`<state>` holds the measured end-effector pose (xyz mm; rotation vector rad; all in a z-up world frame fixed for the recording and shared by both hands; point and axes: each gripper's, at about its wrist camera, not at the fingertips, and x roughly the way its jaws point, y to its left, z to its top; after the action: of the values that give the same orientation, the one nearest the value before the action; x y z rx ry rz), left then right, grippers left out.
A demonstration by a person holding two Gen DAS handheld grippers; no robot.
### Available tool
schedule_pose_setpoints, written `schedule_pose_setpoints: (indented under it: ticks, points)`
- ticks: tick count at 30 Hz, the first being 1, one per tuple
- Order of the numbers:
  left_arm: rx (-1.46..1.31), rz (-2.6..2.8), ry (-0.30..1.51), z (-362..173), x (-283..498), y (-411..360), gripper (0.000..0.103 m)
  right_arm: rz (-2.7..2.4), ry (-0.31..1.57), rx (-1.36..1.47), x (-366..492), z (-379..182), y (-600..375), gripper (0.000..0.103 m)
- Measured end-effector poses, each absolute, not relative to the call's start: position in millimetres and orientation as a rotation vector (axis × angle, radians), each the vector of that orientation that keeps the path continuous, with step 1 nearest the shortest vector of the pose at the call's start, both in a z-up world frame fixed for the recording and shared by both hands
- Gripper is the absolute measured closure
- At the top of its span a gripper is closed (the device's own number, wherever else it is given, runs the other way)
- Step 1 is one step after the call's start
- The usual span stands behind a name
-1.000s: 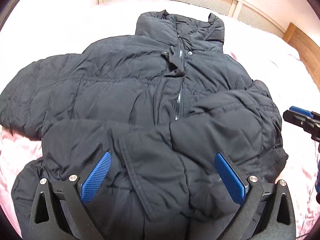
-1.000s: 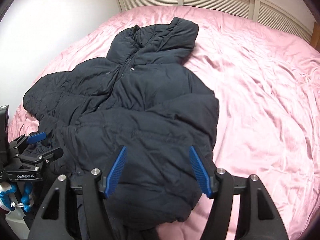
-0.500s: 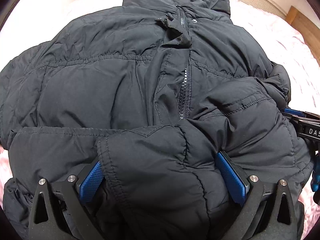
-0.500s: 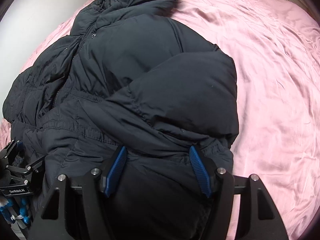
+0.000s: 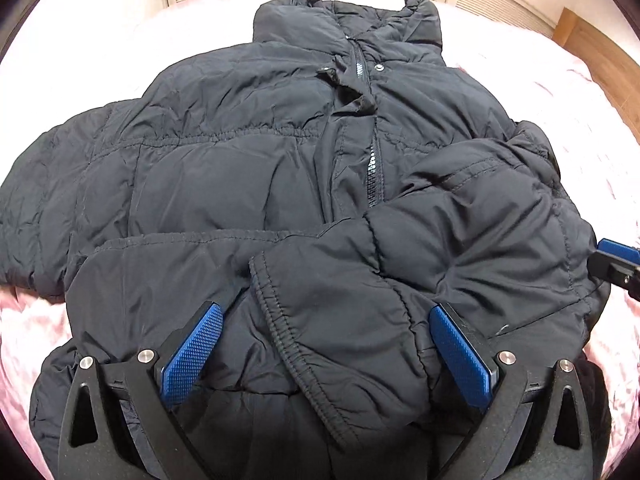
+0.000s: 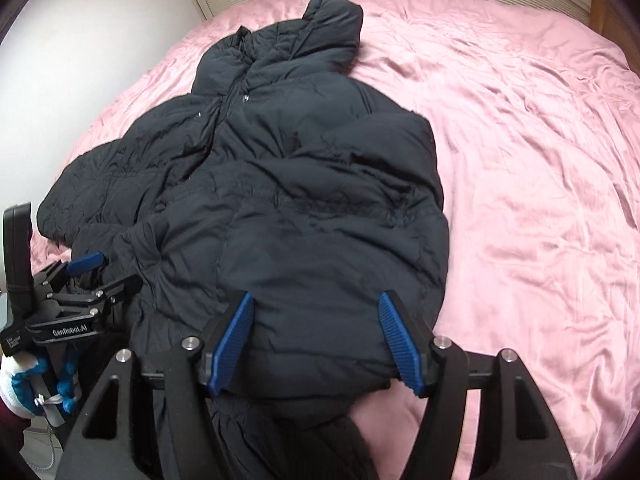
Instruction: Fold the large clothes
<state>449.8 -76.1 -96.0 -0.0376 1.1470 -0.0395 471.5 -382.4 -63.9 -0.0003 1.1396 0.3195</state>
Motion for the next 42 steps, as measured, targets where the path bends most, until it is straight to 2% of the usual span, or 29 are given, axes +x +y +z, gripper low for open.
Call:
schedule_pose_setpoints:
  ticks: [3,7,18,32,42]
  points:
    - [-0.048,-0.049,1.149,-98,447,-79,0.001,0.286,1.175,0.004,469,-84,-386,0.039]
    - [-0.044,-0.054,1.128,-87,439,-71,0.001,0.249,1.168,0.012,470,-82,-386,0.039]
    - [-0.024,-0.024,1.071,-52,409,-28,0.001,0.201,1.129,0.014,449,-40,-379,0.039]
    - [-0.095,0.053,1.035,-30,384,62,0.001,0.243,1.113,0.021,423,-9,-309,0.039]
    - [-0.244,0.122,1.047,-39,375,158,0.001,0.288,1.13,0.036,426,-19,-246,0.039]
